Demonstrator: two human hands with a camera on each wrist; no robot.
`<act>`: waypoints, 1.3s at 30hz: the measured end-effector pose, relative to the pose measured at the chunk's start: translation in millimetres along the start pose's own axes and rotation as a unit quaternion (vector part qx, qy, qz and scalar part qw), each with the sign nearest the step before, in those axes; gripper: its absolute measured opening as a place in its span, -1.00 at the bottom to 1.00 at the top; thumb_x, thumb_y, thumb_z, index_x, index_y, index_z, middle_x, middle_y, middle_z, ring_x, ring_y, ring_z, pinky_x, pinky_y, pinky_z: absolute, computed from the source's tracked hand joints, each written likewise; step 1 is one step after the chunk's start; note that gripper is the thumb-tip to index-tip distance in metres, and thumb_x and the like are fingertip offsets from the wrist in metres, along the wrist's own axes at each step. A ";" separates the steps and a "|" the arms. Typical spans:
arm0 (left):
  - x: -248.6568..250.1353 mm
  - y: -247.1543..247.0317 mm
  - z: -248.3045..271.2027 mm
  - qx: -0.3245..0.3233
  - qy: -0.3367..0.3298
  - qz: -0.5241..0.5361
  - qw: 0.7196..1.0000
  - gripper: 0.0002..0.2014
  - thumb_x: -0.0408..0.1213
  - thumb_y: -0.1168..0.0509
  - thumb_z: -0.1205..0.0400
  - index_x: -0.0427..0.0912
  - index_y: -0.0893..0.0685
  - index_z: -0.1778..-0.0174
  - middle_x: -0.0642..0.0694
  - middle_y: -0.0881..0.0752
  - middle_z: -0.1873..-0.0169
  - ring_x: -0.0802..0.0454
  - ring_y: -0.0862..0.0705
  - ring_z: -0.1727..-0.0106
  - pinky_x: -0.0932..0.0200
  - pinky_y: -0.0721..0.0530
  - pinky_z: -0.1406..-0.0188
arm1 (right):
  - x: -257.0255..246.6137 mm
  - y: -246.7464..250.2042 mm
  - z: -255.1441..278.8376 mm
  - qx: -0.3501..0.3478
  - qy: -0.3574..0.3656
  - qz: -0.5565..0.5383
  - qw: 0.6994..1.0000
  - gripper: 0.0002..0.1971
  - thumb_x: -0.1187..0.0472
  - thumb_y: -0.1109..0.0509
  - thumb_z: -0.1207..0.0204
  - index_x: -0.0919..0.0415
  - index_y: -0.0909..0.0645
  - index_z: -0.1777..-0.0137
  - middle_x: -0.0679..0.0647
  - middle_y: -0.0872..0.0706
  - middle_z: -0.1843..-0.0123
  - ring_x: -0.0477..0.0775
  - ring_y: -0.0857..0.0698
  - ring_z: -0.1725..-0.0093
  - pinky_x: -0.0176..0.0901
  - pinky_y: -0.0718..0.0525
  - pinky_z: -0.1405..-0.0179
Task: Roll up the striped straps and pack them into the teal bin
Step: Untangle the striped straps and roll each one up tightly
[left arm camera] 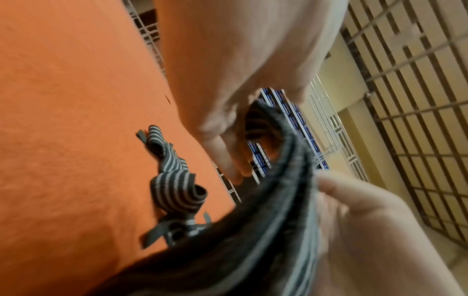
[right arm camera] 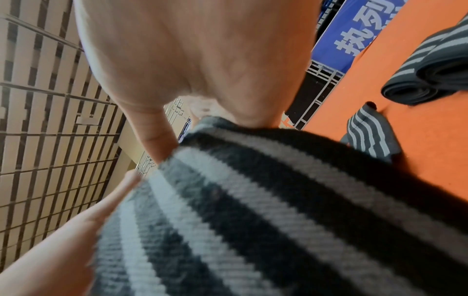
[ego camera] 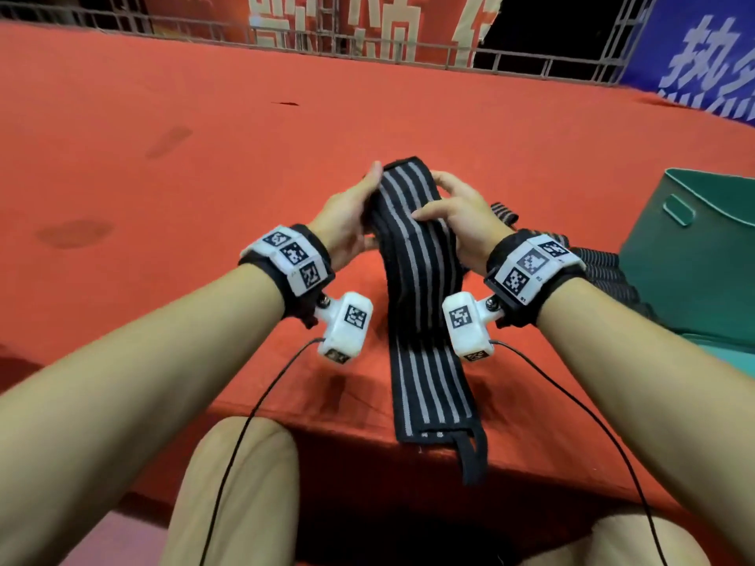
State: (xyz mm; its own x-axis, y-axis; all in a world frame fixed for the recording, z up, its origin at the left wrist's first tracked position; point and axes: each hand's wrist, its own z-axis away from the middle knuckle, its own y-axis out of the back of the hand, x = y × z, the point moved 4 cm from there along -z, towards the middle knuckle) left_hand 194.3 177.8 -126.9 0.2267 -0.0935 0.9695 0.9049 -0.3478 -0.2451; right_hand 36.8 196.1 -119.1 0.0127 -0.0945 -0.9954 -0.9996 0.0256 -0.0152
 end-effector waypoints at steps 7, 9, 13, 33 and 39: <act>-13.9 17.2 -20.4 0.131 -0.104 -0.167 0.972 -0.62 -0.59 -0.33 -0.60 0.00 -0.56 -0.14 -0.03 -0.75 -0.06 0.05 -0.74 -0.10 0.01 -0.70 -0.15 | 43.8 -9.6 20.0 0.037 -0.022 0.036 0.998 -0.57 0.43 -0.39 -0.68 0.39 -0.47 -0.52 0.19 -0.77 -0.19 0.03 -0.79 0.00 -0.19 -0.79 -0.03; -25.7 20.8 -20.2 0.131 -0.112 -0.150 0.974 -0.60 -0.61 -0.33 -0.59 0.01 -0.60 -0.14 -0.02 -0.77 -0.07 0.07 -0.75 -0.10 0.07 -0.69 -0.12 | 52.6 -7.6 20.1 0.031 -0.032 0.060 0.997 -0.60 0.35 -0.37 -0.72 0.38 -0.46 -0.52 0.14 -0.78 -0.16 -0.02 -0.80 0.04 -0.25 -0.79 0.02; -38.4 21.9 -16.0 0.111 -0.131 -0.129 0.977 -0.56 -0.65 -0.37 -0.57 0.07 -0.68 -0.07 -0.01 -0.80 -0.02 0.07 -0.78 -0.04 0.08 -0.76 -0.10 | 56.2 0.7 12.4 0.034 -0.021 0.108 0.993 -0.55 0.34 -0.39 -0.70 0.22 -0.46 -0.57 0.21 -0.75 -0.33 0.11 -0.79 -0.21 0.00 -0.78 -0.22; -38.1 76.0 -91.7 0.274 0.024 -0.389 0.879 -0.38 -0.17 -0.52 -0.54 -0.17 -0.56 -0.53 -0.26 -0.60 -0.43 -0.29 -0.44 -0.55 -0.05 -0.47 -0.52 | 105.9 82.0 -51.6 -0.010 -0.107 0.515 0.850 -0.01 0.08 -0.65 -0.45 0.23 -0.18 -0.78 0.19 -0.32 -0.76 0.22 -0.32 -0.73 -0.01 -0.32 -0.69; -47.9 14.6 -114.8 0.101 -0.075 -0.378 0.917 -0.76 -0.32 -0.44 -0.61 -0.03 -0.71 -0.18 -0.03 -0.77 -0.18 0.01 -0.71 -0.26 0.09 -0.61 -0.37 | 119.5 94.4 -66.1 0.006 -0.082 0.572 0.816 -0.58 0.06 -0.47 -0.60 0.01 -0.65 -0.46 0.10 -0.75 -0.39 0.21 -0.66 -0.43 0.03 -0.63 -0.40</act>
State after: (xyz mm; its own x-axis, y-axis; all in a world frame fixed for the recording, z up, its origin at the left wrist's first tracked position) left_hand 155.2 70.1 -177.6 -0.4606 0.2377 0.8552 0.8684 -0.0787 0.4896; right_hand -57.8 121.5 -233.3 -0.9242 0.1332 -0.3578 -0.3593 0.0137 0.9331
